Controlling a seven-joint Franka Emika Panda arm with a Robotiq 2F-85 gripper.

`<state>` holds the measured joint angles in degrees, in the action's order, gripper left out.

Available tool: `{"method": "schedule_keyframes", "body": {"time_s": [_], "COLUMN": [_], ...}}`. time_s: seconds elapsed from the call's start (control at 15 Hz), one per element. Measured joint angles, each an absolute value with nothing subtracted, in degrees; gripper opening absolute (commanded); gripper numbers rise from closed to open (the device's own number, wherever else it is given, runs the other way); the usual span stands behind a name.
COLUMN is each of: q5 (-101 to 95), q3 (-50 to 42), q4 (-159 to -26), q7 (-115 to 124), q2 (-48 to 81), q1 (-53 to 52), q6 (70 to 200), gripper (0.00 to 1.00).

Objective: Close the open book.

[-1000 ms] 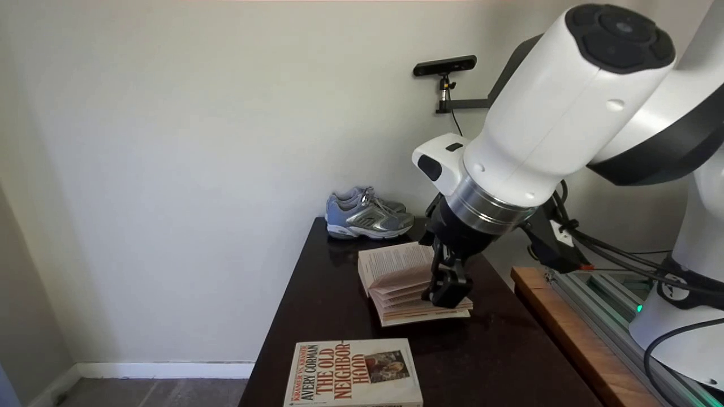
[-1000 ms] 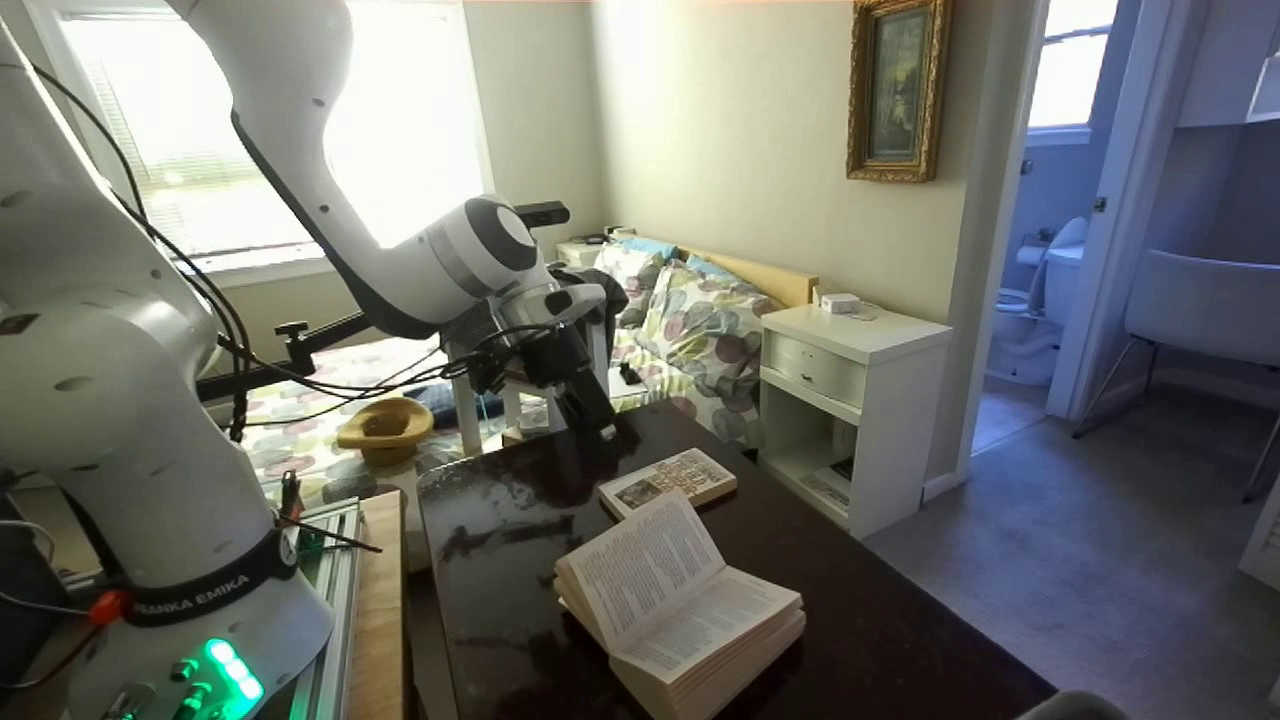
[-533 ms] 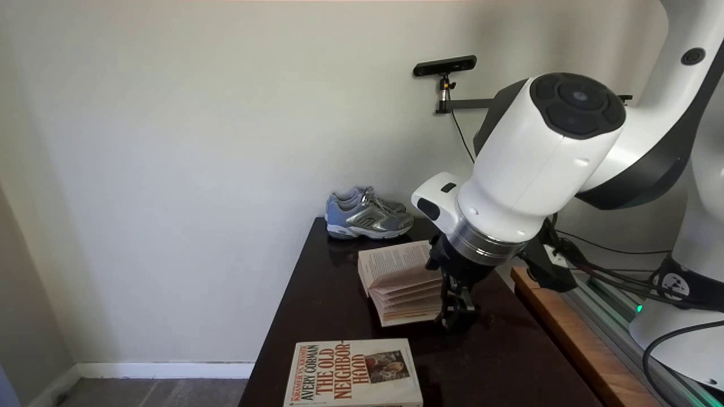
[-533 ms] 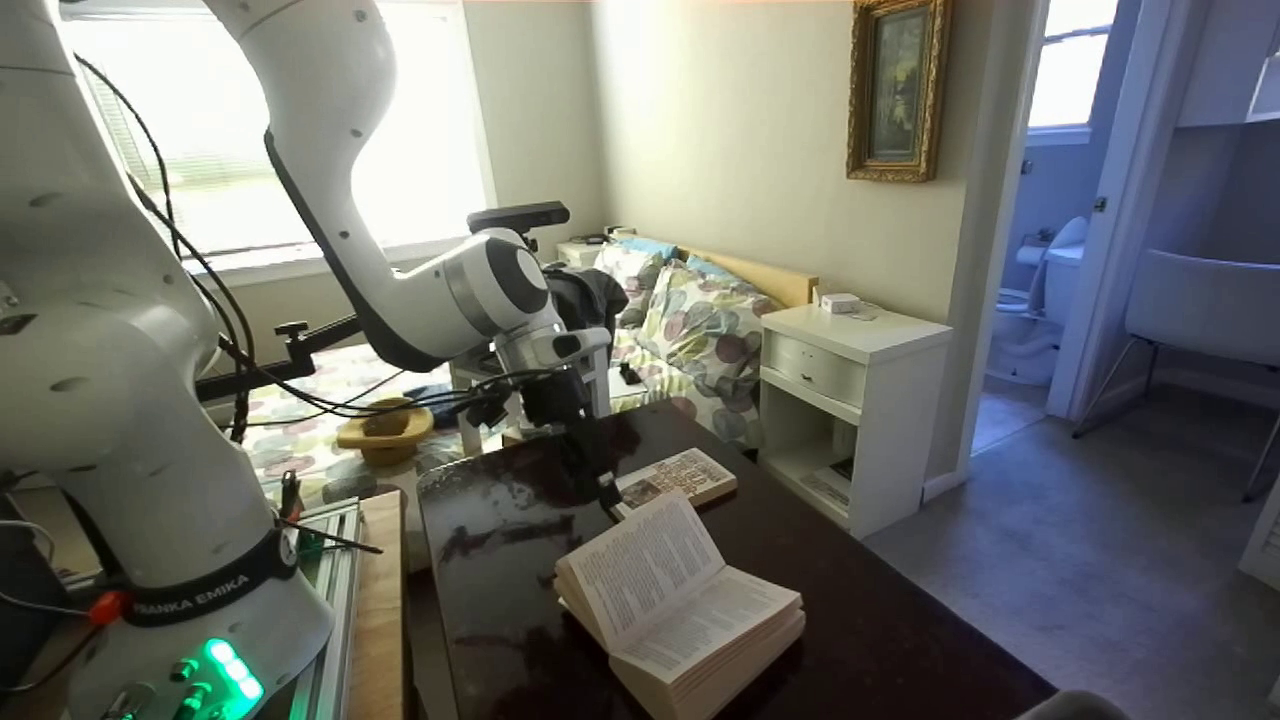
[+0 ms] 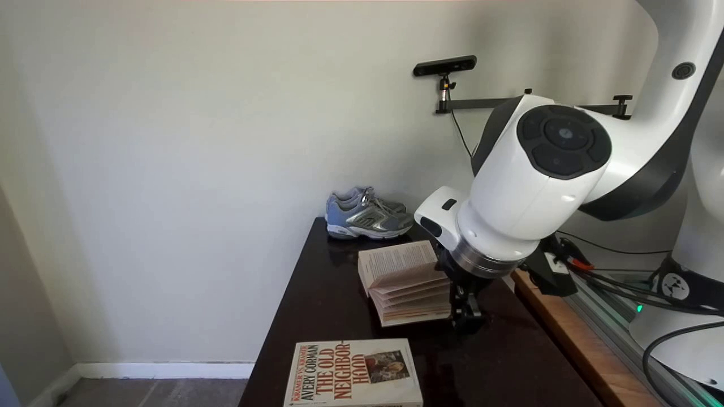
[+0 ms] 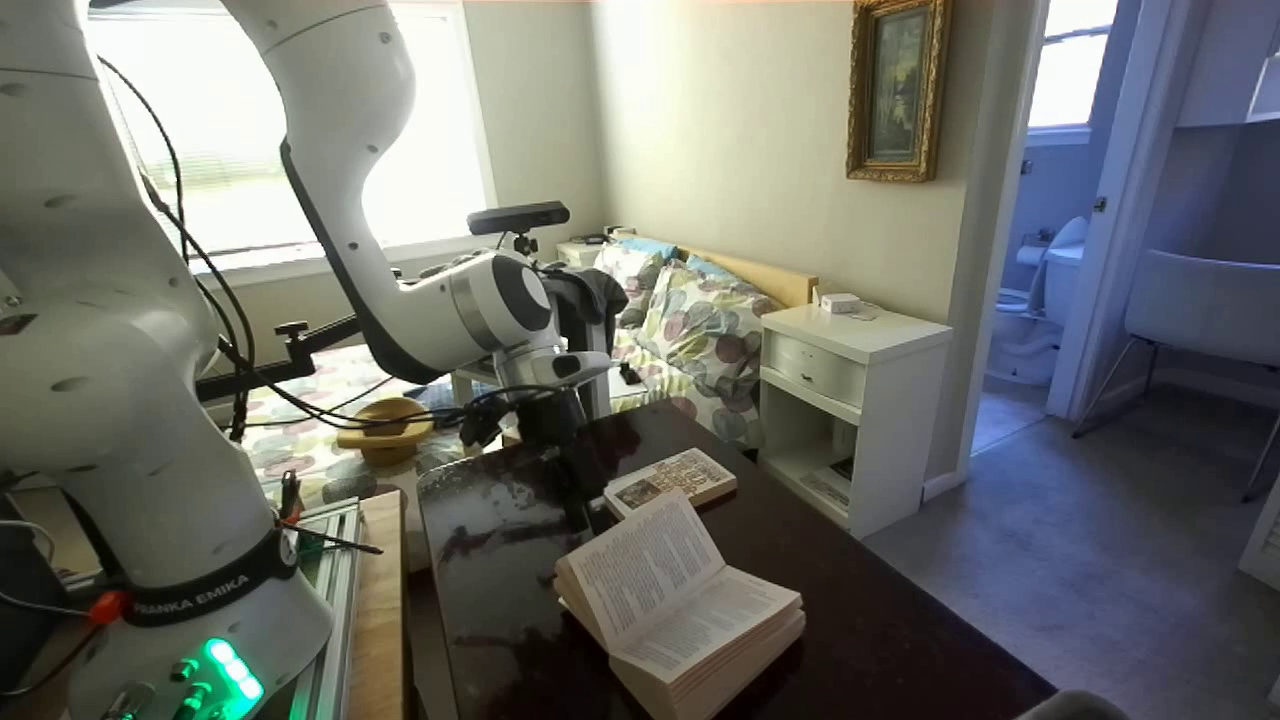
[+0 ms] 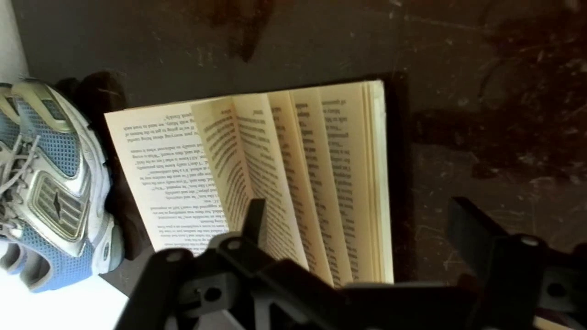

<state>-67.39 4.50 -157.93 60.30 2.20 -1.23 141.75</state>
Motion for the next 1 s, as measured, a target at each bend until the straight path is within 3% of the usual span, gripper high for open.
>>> {"method": "schedule_keyframes", "body": {"time_s": [1.0], "q5": [-71.20], "q3": [4.49], "q4": [-157.79], "q7": [60.30], "q2": [3.15], "q1": [-1.88], "q6": [134.67], "gripper": [1.00]}}
